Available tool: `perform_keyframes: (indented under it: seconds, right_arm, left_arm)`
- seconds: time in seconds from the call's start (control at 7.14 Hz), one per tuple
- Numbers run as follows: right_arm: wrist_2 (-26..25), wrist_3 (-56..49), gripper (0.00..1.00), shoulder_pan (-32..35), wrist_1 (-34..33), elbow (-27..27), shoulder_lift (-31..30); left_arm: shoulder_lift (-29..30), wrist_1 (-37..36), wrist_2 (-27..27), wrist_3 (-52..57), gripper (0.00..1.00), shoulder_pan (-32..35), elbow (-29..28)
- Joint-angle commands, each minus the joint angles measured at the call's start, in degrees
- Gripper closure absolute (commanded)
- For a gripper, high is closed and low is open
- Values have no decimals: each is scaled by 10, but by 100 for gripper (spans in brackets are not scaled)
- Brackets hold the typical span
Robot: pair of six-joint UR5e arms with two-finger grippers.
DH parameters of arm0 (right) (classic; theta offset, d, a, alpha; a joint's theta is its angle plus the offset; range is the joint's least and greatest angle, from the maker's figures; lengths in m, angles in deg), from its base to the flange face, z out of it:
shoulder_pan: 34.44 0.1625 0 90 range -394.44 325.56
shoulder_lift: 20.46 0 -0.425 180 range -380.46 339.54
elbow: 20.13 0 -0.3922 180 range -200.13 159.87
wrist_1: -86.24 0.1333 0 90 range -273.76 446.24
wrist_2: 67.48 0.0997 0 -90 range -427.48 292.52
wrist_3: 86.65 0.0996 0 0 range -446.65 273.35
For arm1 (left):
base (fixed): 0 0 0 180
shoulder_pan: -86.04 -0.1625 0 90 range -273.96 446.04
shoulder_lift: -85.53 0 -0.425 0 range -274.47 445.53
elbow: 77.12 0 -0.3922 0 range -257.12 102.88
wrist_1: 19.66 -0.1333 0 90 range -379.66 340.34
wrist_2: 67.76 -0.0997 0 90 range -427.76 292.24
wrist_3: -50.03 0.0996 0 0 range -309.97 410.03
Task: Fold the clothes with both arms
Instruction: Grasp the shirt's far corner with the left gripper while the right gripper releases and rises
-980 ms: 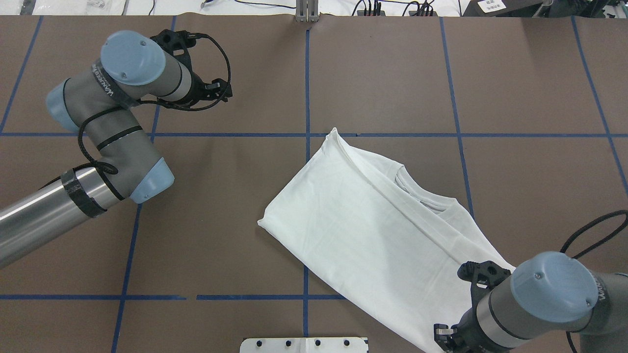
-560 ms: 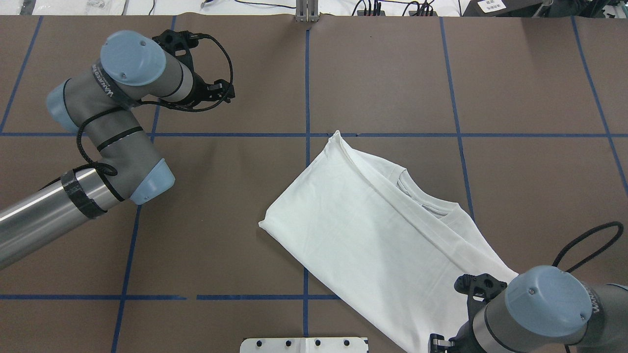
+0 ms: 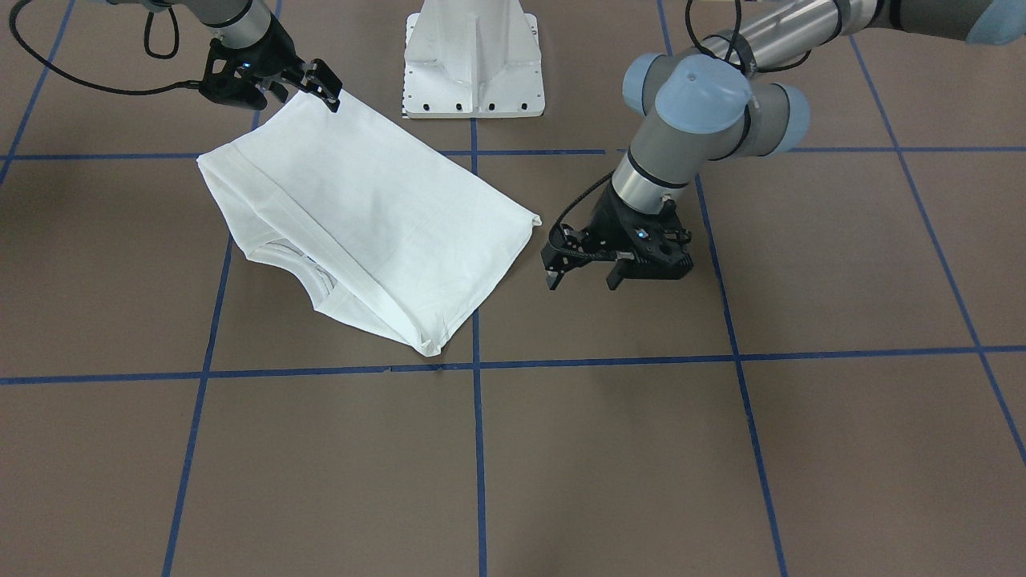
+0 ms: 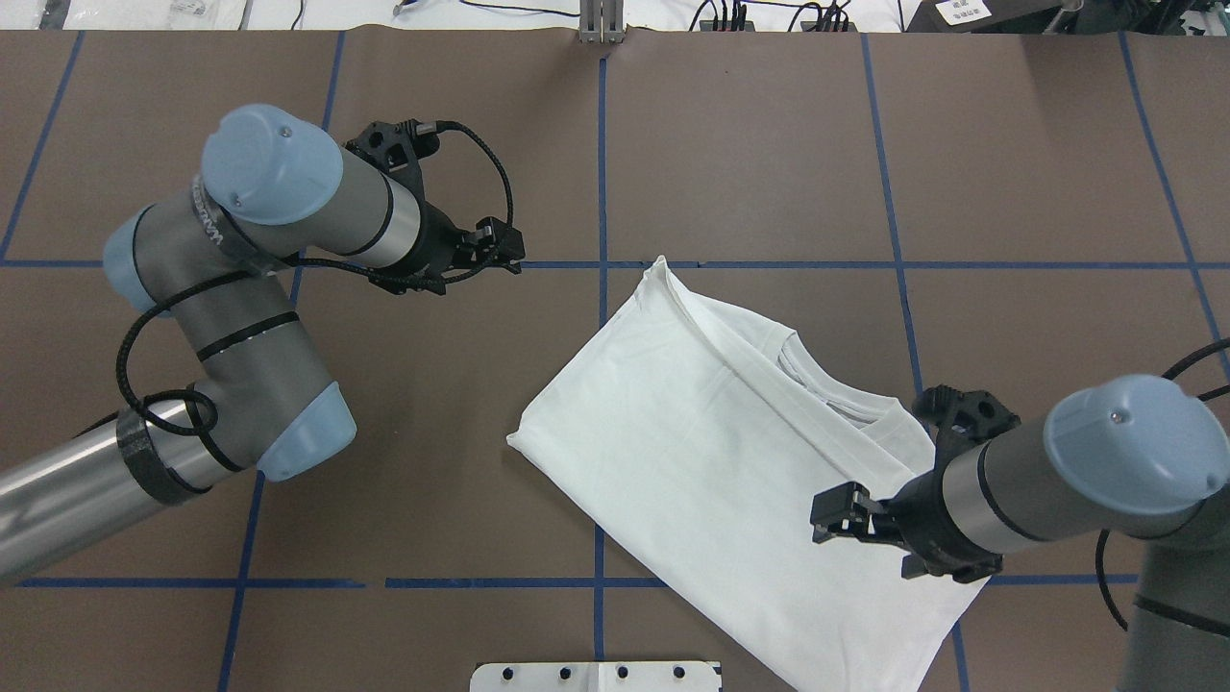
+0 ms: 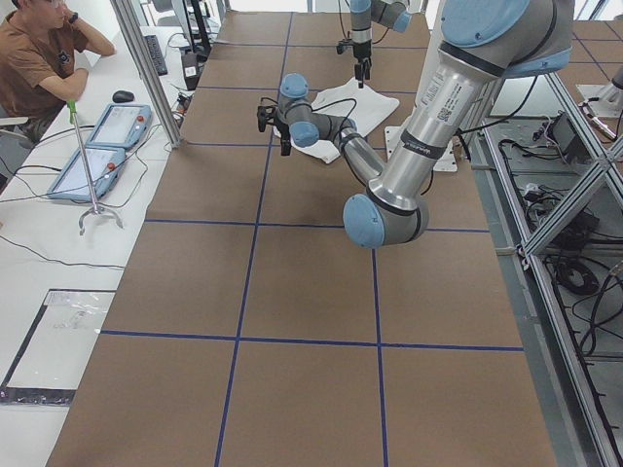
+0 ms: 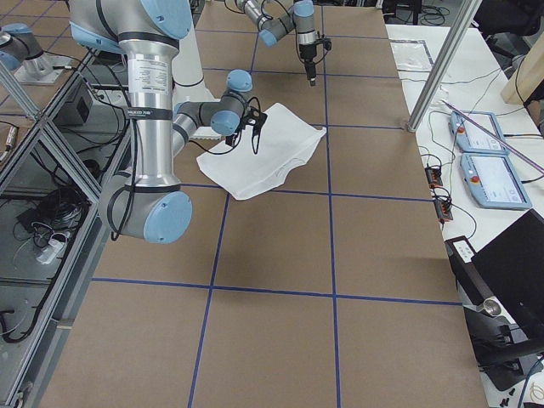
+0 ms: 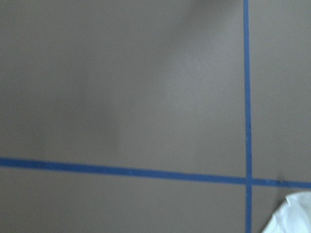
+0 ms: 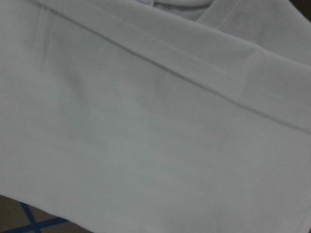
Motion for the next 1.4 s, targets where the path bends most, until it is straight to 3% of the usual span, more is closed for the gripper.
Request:
perform_keyframes:
  seconds: [0.0, 0.14, 0.28, 0.98, 1.12, 1.26]
  right_arm:
    - [-10, -6, 0, 89, 0, 2, 26]
    - [-12, -28, 0, 100, 0, 3, 29]
    - [-12, -28, 0, 110, 0, 3, 37]
    - [-23, -28, 0, 112, 0, 6, 48]
    - [-25, -28, 0, 112, 0, 6, 48]
    - [-26, -28, 0, 112, 0, 6, 48]
  left_arm:
    - [-5, 1, -29, -161, 0, -95, 20]
    - [-7, 0, -70, -197, 0, -144, 16]
    - [-9, -4, -80, -200, 0, -152, 10]
    - [-23, -25, -83, -199, 1, -153, 4]
    - [-23, -25, -89, -199, 5, -151, 4]
    - [-23, -25, -94, -199, 17, -151, 3]
